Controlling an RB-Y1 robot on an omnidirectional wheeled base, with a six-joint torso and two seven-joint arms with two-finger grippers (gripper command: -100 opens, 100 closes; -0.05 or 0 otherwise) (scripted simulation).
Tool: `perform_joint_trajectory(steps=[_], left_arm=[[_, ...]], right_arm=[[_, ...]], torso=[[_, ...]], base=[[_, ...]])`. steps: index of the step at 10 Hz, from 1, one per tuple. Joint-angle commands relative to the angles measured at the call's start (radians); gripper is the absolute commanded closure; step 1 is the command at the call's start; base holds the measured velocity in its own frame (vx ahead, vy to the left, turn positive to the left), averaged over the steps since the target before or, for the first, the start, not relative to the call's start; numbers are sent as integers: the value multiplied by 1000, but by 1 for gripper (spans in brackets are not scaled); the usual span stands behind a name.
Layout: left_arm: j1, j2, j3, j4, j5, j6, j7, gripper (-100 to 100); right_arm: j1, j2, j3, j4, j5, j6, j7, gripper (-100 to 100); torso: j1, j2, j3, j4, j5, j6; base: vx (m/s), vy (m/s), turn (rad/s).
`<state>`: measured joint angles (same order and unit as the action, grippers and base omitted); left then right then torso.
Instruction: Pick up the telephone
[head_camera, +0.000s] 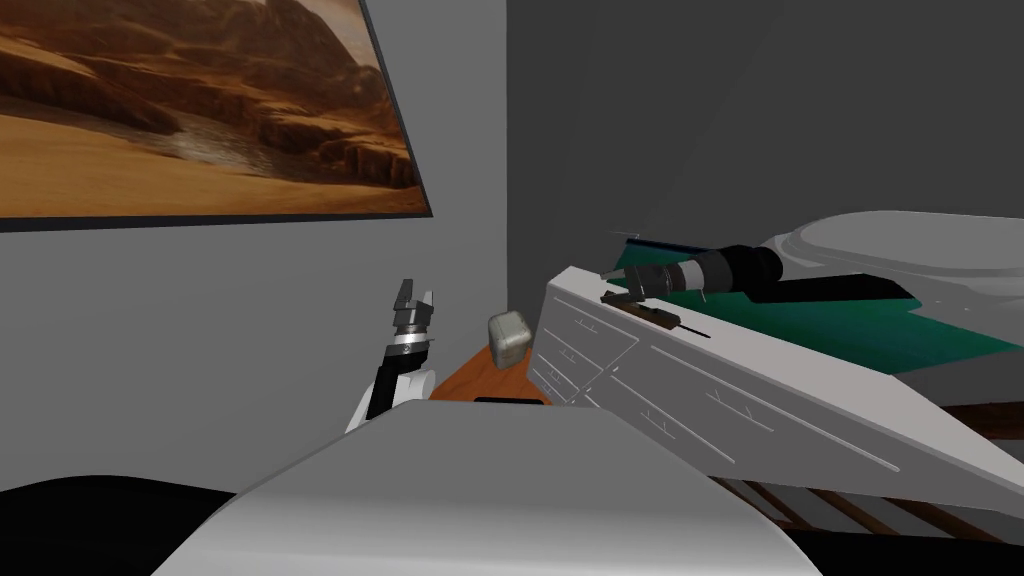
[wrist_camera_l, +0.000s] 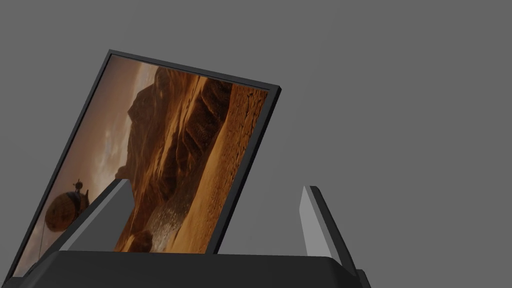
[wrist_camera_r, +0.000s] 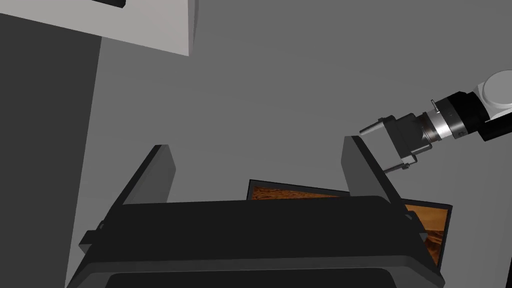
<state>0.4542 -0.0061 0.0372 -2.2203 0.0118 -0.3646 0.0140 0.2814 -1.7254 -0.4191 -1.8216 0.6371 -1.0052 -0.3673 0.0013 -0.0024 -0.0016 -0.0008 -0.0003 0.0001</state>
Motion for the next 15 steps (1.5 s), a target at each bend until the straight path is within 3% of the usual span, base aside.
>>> perform_joint_trajectory(steps=[1,4,6,15], left_arm=[[0,0,0,0,0,0,0,0],[0,0,0,0,0,0,0,0],[0,0,0,0,0,0,0,0],[0,0,0,0,0,0,0,0]], right_arm=[[8,-50,-3,15,13,-15,-22,-100],[17,-111,-6,27,24,-30,-43,-100],[40,-183,-5,53,43,-61,-85,-100],[111,-427,23,121,77,-143,-191,-100]], torso=[[0,0,0,0,0,0],[0,1,0,0,0,0],[0,1,0,0,0,0],[-1,3,2,1,-1,0]], base=[[50,3,-16],[41,4,-13],[55,-4,-35],[25,-9,-28]])
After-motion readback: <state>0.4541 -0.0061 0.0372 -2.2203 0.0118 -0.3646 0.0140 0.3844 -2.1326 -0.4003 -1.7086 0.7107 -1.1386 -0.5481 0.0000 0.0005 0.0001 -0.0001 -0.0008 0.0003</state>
